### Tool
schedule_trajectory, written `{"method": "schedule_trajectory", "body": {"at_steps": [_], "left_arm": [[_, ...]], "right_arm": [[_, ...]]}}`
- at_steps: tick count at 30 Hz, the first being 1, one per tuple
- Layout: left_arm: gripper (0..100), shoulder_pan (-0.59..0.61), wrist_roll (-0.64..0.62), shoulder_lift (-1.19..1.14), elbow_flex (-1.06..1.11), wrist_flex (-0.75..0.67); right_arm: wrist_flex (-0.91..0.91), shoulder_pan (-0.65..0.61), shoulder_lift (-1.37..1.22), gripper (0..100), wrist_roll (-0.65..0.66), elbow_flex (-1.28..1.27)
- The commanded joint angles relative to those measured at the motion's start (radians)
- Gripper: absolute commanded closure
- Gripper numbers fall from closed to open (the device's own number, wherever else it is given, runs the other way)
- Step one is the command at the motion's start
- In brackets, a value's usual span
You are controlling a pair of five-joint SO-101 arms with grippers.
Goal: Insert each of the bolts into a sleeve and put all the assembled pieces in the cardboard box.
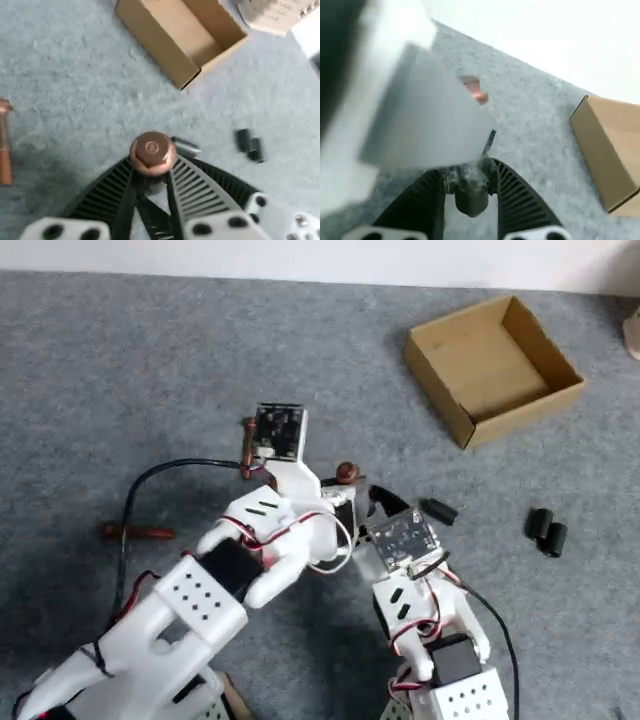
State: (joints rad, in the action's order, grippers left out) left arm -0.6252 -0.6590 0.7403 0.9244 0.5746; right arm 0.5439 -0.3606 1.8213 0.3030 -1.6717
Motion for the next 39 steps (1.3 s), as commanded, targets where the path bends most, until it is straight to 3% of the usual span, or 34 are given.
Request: {"method": "schedule_trajectory", "body": {"at_steps": [1,6,12,14,20,27,31,39], "left_arm": [[99,-0.027,0.006,0.016,-0.004,0.037],[97,-0.054,0.1,0.008,-0.001,0.034],[69,-0.036,0.057,0.008,0.022,0.034],[67,-0.021,0.038,0.008,0.022,0.037],[82,0.036,0.035,0.016,0.019,0.034],[97,0.199,-0.028,0.008,-0.019,0.032],[97,0.217,-0.028,0.008,-0.018,0.032],[91,0.282,-0.021,0.007,-0.012,0.032]], "right_arm": [[-0.044,0.036,0.015,99.4,-0.015,-0.022],[-0.042,0.036,0.015,99.4,-0.018,-0.021],[0.028,0.036,0.012,99.4,-0.02,-0.018],[0.076,0.036,0.012,99.4,-0.038,-0.015],[0.134,0.068,0.01,99.5,-0.051,0.047],[0.148,0.18,-0.13,99.5,0.002,0.165],[0.147,0.225,-0.406,99.5,0.011,0.346],[0.147,0.302,-0.915,99.5,0.207,0.769]]}}
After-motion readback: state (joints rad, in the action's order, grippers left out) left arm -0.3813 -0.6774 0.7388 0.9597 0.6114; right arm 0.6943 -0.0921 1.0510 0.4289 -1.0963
